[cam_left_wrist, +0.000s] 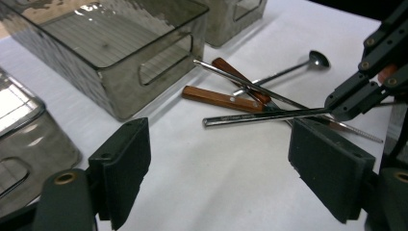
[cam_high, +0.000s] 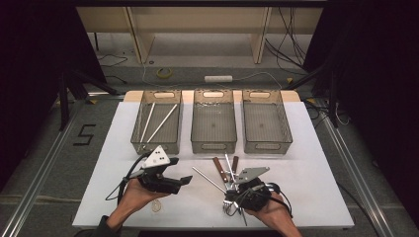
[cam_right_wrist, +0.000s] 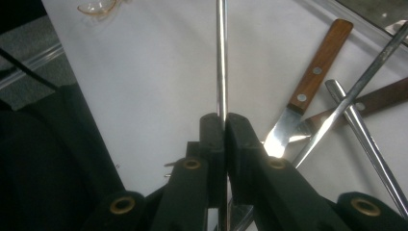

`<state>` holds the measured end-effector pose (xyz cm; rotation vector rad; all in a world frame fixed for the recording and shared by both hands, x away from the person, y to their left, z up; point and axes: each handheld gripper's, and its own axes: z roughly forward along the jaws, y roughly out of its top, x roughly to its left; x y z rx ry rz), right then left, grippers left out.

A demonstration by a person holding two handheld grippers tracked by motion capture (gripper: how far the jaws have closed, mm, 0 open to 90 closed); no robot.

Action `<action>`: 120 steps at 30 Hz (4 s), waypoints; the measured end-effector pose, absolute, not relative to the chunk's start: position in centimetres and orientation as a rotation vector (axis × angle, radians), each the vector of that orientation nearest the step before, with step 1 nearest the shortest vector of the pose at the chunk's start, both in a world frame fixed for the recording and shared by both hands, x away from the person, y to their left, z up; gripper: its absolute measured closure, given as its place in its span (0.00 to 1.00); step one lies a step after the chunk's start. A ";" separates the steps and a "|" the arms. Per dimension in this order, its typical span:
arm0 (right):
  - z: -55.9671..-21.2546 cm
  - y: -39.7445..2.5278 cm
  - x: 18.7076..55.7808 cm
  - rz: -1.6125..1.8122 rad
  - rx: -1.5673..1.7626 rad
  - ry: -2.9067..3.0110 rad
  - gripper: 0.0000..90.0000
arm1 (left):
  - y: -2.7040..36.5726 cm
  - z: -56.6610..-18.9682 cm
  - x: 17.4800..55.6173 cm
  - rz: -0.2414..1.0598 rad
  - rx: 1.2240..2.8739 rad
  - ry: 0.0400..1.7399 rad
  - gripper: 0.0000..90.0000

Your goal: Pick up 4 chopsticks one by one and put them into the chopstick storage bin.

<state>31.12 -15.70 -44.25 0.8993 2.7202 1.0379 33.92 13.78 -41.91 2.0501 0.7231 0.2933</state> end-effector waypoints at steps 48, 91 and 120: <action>-43.7 -13.2 30.0 0.930 0.508 2.961 0.96 | 9.4 -44.0 31.4 0.221 2.530 0.280 0.68; -42.9 -17.7 31.4 1.311 1.043 2.419 0.36 | 13.2 -42.6 33.8 0.327 2.350 0.612 0.92; -43.8 -18.3 31.7 1.275 1.149 2.398 0.36 | 14.5 -40.6 33.7 0.318 2.191 0.681 0.92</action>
